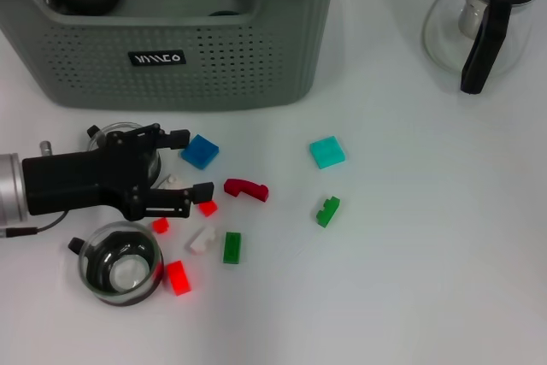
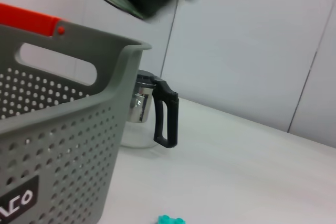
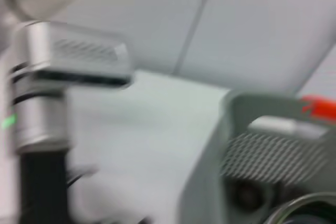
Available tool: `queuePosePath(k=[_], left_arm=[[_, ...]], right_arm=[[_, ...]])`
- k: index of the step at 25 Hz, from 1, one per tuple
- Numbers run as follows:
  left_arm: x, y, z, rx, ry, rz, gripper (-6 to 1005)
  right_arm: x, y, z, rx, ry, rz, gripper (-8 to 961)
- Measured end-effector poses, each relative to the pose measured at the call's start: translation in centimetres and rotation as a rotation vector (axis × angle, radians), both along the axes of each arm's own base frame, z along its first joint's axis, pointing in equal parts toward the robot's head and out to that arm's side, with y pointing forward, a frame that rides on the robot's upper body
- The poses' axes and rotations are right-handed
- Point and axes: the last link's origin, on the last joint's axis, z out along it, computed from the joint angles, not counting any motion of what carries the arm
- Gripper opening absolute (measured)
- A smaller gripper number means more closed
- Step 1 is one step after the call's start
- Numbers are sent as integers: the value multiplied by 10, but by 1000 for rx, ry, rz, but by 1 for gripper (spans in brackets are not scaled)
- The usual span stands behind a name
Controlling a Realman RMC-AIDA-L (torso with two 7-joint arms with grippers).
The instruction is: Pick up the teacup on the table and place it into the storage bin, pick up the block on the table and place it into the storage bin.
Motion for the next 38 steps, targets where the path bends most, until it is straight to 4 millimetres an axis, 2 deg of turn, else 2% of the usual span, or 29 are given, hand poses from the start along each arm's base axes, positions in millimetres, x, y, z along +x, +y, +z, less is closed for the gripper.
queuePosePath(k=[6, 12, 17, 21, 32, 38], left_arm=[[6, 1, -5, -17, -7, -20, 887], [11, 2, -10, -19, -21, -25, 886], [13, 1, -13, -24, -29, -28, 886], [13, 1, -13, -26, -31, -31, 886], [14, 2, -13, -26, -29, -33, 884], [15, 3, -13, -27, -28, -35, 884]], right_arm=[[-9, 29, -24, 138, 51, 37, 58], [7, 51, -55, 296, 14, 103, 59], [19, 59, -66, 374, 8, 128, 59], [34, 62, -71, 400, 10, 106, 60], [58, 68, -69, 447, 29, 31, 60], [65, 69, -68, 459, 31, 12, 59]])
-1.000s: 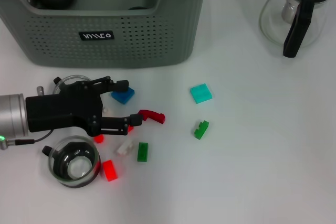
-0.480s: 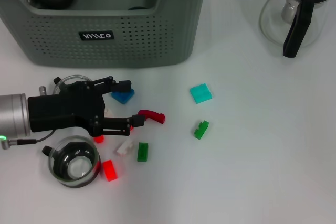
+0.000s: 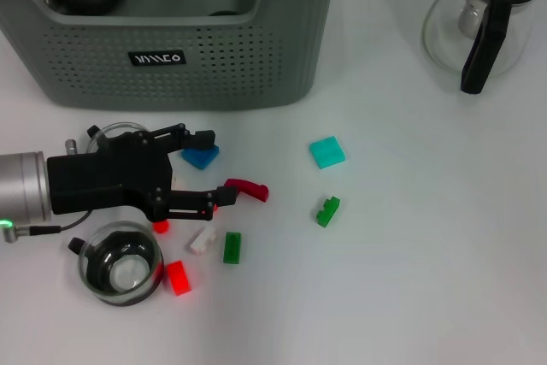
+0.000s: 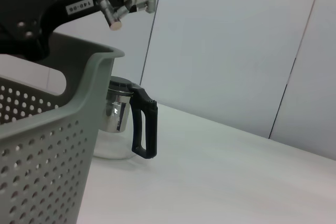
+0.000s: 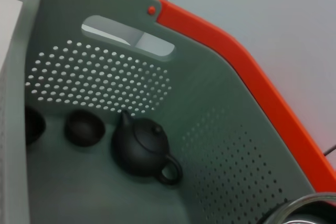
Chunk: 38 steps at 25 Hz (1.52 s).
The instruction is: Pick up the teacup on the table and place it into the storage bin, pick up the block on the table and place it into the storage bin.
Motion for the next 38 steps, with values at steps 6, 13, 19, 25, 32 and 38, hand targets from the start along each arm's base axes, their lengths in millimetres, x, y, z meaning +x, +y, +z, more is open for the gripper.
queuePosePath(k=[6, 13, 19, 25, 32, 38], left_arm=[[0, -1, -1, -1, -2, 2, 883], [0, -2, -1, -2, -4, 4, 883], [-1, -2, -1, -2, -4, 5, 882], [-1, -3, -1, -3, -5, 6, 881], [-2, -4, -1, -3, -5, 10, 881], [-3, -5, 0, -1, -5, 14, 880]], right_arm=[[4, -1, 0, -2, 10, -16, 58], [8, -3, -1, -13, 20, -30, 60], [9, -5, -2, -19, 24, -29, 65], [8, -8, 0, -26, 46, -22, 292], [6, -10, 4, -24, 72, -20, 451], [-5, -9, 16, -4, 126, 3, 656]])
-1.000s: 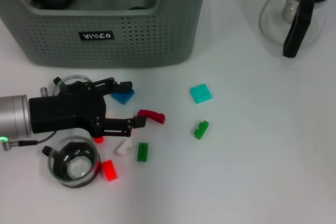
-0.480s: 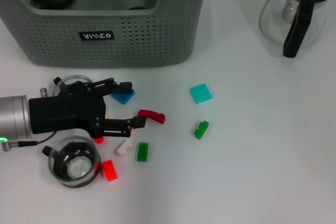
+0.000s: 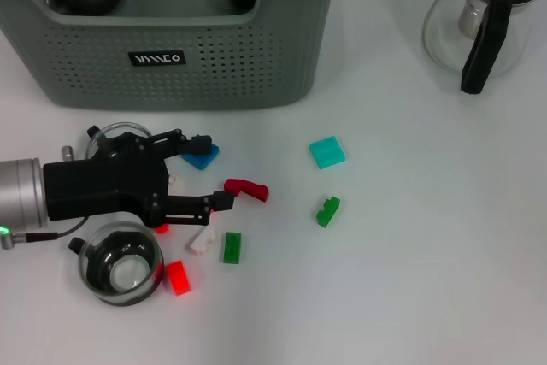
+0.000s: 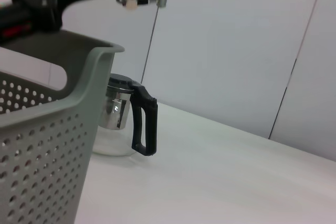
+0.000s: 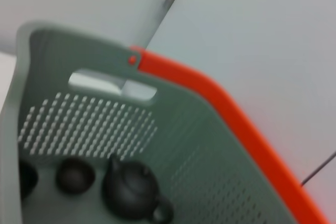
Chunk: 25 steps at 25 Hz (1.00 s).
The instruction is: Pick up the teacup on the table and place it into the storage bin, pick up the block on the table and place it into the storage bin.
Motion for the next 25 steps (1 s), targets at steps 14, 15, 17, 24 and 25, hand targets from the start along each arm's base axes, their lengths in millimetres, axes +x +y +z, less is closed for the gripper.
queuePosePath(k=[14, 15, 17, 24, 25], left_arm=[[-7, -3, 20, 37, -27, 5, 879], [-6, -3, 23, 43, -37, 3, 879], [-6, -4, 29, 54, -56, -1, 878], [-3, -8, 46, 79, -124, -27, 878], [-2, -9, 47, 76, -134, -35, 878]], right_arm=[[1, -56, 70, -319, 304, 55, 774], [6, -63, 75, -355, 324, 59, 774], [19, -77, 84, -416, 352, 65, 773], [72, -129, 103, -608, 452, 90, 770], [81, -133, 104, -614, 468, 80, 769]])
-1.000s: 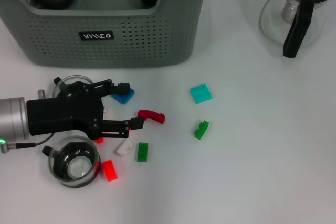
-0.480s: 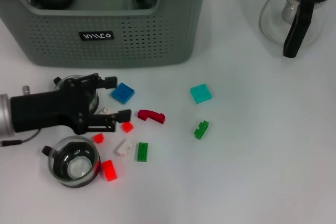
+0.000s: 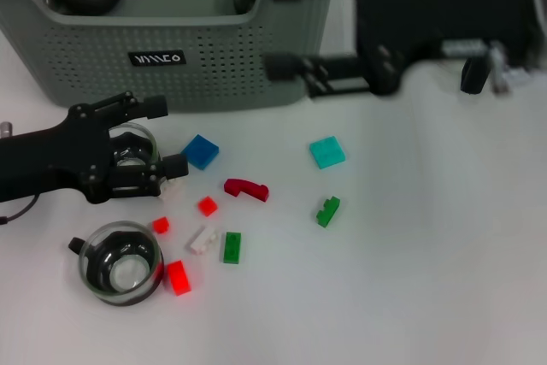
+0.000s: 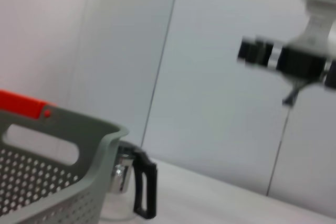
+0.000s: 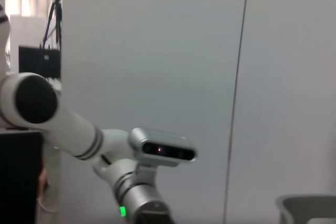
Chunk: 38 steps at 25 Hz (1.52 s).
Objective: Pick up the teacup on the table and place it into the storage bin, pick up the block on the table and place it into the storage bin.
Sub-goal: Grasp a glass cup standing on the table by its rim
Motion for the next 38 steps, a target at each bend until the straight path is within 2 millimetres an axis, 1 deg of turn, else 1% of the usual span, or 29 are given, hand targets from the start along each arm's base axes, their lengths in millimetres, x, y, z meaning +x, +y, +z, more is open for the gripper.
queuePosePath(k=[3, 6, 8, 12, 18, 23, 28, 29, 30, 34, 38], left_arm=[[2, -3, 4, -12, -15, -23, 877], [3, -5, 6, -37, -17, -34, 877], [2, -7, 7, -54, -15, -36, 877], [1, -9, 6, -93, 13, -47, 877], [-4, -10, 7, -195, 95, -12, 876], [-6, -14, 7, -241, 154, -32, 875], [-10, -17, 13, -298, 266, -62, 875], [-10, -17, 13, -298, 266, -62, 875], [-8, -17, 15, -330, 305, -87, 875], [-4, -17, 19, -368, 352, -121, 874], [-2, -15, 22, -392, 412, -114, 874]], right_arm=[[23, -12, -2, -33, 26, -42, 768], [41, -18, -4, -62, 28, -80, 766], [53, -21, -6, -86, 1, -102, 766], [68, -21, -13, -139, -107, -121, 767], [71, -21, -31, -268, -205, -113, 766], [63, -13, -49, -349, -251, -134, 766], [58, -5, -65, -344, -313, -147, 767], [56, -4, -68, -337, -319, -145, 767], [55, -3, -70, -329, -321, -147, 767], [51, 3, -73, -303, -325, -155, 767], [48, 9, -74, -279, -318, -165, 767]])
